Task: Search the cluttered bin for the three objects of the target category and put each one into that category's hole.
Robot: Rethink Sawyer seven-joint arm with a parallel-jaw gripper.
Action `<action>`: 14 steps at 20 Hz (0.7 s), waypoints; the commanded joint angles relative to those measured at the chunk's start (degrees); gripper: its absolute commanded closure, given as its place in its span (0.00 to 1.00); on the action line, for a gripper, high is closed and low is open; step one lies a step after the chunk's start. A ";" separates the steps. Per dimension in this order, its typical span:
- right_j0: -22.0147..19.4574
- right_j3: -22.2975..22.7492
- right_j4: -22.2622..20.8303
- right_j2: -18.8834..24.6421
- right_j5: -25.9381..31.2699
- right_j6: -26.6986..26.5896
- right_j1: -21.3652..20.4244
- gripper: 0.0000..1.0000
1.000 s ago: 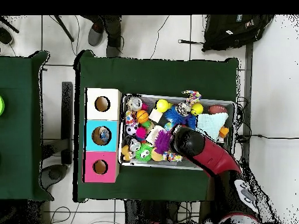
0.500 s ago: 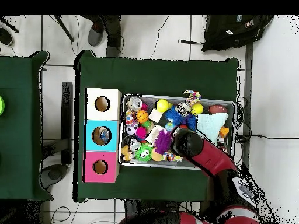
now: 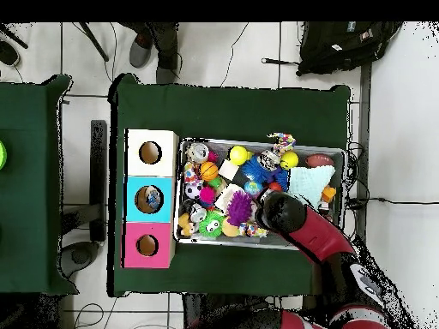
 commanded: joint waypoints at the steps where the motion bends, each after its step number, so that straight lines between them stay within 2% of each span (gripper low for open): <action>1: -1.76 0.18 -2.02 2.80 0.64 5.85 1.01 0.00; 4: -1.49 0.87 -1.91 2.44 1.42 6.11 0.02 0.00; 13: -3.77 3.66 -2.23 5.63 0.52 5.30 -0.74 0.00; 14: -3.95 3.80 -2.19 5.96 0.47 5.33 -0.76 1.00</action>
